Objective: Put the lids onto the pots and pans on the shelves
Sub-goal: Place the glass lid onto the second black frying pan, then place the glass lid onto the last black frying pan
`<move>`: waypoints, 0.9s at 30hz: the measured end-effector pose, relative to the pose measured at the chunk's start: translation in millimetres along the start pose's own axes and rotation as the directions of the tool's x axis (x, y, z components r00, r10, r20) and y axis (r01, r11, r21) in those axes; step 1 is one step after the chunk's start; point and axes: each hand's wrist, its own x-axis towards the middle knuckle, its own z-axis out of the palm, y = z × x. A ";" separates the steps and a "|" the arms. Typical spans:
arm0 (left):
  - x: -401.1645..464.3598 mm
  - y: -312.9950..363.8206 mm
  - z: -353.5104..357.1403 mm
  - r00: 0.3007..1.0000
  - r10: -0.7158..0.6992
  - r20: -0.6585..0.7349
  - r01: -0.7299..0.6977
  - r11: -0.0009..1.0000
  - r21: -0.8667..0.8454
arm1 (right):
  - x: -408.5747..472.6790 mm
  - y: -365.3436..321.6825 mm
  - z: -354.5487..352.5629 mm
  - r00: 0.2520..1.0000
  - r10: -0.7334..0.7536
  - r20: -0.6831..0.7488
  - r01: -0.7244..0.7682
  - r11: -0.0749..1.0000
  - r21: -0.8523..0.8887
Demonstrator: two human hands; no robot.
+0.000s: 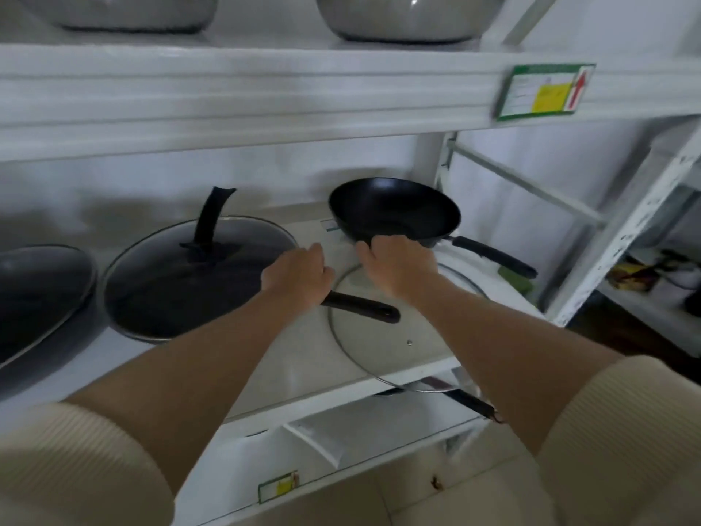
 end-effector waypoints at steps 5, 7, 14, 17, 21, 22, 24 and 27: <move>0.9 86.3 19.4 0.988 0.132 0.083 -0.132 0.991 0.000 | -13.2 81.4 -27.3 0.985 0.170 -0.013 -0.169 0.984 0.061; 7.8 113.6 37.0 0.985 0.139 0.107 -0.135 0.990 -0.038 | -10.5 111.7 -29.5 0.972 0.233 -0.037 -0.232 0.972 0.046; 59.4 174.9 104.7 0.945 -0.064 0.321 0.053 0.998 0.043 | 25.2 194.4 3.6 0.978 0.210 0.013 -0.210 0.977 -0.043; 75.6 175.0 119.9 0.934 -0.158 0.321 0.112 0.981 0.157 | 46.1 204.5 19.0 0.979 0.183 0.093 -0.179 0.982 -0.054; 79.7 173.1 131.3 0.916 -0.199 0.349 0.158 0.977 0.142 | 72.0 202.1 30.8 0.975 0.143 0.169 -0.138 0.990 -0.038; 78.8 173.3 133.0 0.919 -0.185 0.347 0.149 0.980 0.129 | 77.8 201.9 33.5 0.969 0.125 0.212 -0.118 0.992 -0.046; 76.0 171.8 133.2 0.941 -0.148 0.305 0.115 0.986 0.123 | 85.6 204.0 38.3 0.956 0.131 0.263 -0.137 0.991 0.005; 68.5 166.3 125.3 0.978 -0.092 0.188 0.066 0.989 0.136 | 88.5 214.8 43.5 0.956 0.095 0.278 -0.114 0.992 0.050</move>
